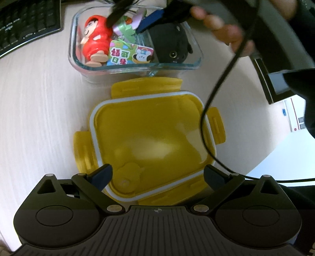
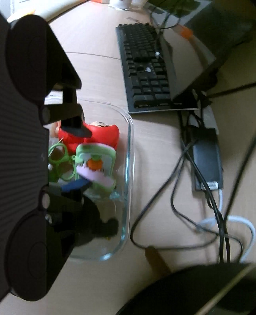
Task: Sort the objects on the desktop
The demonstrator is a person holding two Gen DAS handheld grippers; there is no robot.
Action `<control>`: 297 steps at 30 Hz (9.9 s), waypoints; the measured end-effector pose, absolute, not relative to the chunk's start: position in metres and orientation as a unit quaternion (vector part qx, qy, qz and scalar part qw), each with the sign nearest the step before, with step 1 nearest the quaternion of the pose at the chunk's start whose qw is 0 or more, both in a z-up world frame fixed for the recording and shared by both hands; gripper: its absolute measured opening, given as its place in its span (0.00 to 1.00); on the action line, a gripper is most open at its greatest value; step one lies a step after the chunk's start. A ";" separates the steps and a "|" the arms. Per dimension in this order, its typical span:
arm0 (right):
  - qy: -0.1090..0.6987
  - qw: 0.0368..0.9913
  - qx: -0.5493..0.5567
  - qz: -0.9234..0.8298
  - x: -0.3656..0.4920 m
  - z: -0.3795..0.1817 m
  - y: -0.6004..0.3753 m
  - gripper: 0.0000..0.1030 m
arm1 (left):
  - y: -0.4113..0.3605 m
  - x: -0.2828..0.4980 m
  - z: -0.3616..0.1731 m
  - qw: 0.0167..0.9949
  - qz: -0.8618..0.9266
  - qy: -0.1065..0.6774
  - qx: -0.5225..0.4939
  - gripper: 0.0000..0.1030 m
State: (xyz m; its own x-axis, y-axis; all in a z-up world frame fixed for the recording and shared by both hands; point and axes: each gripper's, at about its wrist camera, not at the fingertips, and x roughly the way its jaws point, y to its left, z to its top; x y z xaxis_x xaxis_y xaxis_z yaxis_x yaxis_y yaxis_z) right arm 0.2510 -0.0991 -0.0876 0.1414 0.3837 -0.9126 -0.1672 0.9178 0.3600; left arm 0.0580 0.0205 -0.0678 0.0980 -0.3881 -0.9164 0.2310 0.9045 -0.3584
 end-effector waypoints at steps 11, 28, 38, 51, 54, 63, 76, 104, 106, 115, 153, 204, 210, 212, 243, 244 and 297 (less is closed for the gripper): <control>0.617 0.745 0.085 0.238 0.240 -0.070 -0.117 0.10 | 0.018 0.055 -0.044 0.757 -0.209 0.617 -0.036 0.98; 0.519 0.813 -0.052 0.260 0.226 -0.026 -0.102 0.49 | 0.016 0.055 -0.054 0.748 -0.215 0.626 -0.046 0.98; 0.513 0.783 -0.202 0.288 0.219 -0.080 -0.061 0.49 | 0.021 0.054 -0.058 0.747 -0.206 0.630 -0.055 0.98; 0.347 0.721 -0.400 0.447 0.149 -0.060 -0.068 0.49 | 0.014 0.058 -0.061 0.741 -0.210 0.637 -0.040 0.98; 0.381 0.742 -0.347 0.428 0.162 -0.042 -0.083 0.63 | 0.019 0.057 -0.061 0.742 -0.203 0.637 -0.043 0.98; 0.485 0.803 -0.066 0.340 0.217 -0.007 -0.143 0.55 | 0.017 0.060 -0.066 0.736 -0.206 0.643 -0.048 0.98; 0.568 0.781 0.073 0.250 0.228 -0.068 -0.117 0.23 | 0.019 0.061 -0.069 0.736 -0.197 0.646 -0.051 0.98; 0.517 0.824 0.060 0.224 0.195 -0.041 -0.166 0.54 | 0.010 0.061 -0.064 0.737 -0.199 0.645 -0.020 0.98; 0.509 0.823 0.035 0.249 0.191 -0.042 -0.146 0.54 | 0.010 0.060 -0.066 0.736 -0.199 0.647 -0.023 0.98; 0.461 0.827 -0.121 0.299 0.190 -0.060 -0.053 0.53 | 0.021 0.058 -0.065 0.741 -0.188 0.644 -0.043 0.98; 0.459 0.804 -0.132 0.356 0.205 -0.056 -0.084 0.37 | 0.029 0.066 -0.075 0.731 -0.181 0.656 -0.057 0.98; 0.433 0.842 -0.085 0.310 0.189 -0.047 -0.118 0.35 | 0.014 0.072 -0.083 0.723 -0.186 0.663 -0.051 0.98; 0.397 0.853 -0.175 0.292 0.175 -0.071 -0.076 0.34 | 0.009 0.068 -0.078 0.726 -0.199 0.658 -0.036 0.98; 0.390 0.847 -0.201 0.299 0.174 -0.074 -0.073 0.32 | 0.013 0.067 -0.078 0.726 -0.195 0.658 -0.039 0.98; 0.378 0.823 -0.282 0.316 0.168 -0.080 -0.062 0.38 | 0.028 0.074 -0.084 0.724 -0.184 0.663 -0.055 0.98; 0.375 0.822 -0.289 0.317 0.168 -0.081 -0.064 0.37 | 0.030 0.074 -0.085 0.724 -0.182 0.663 -0.059 0.98; 0.514 0.803 0.060 0.297 0.190 -0.077 -0.137 0.31 | 0.035 0.076 -0.083 0.727 -0.175 0.662 -0.055 0.99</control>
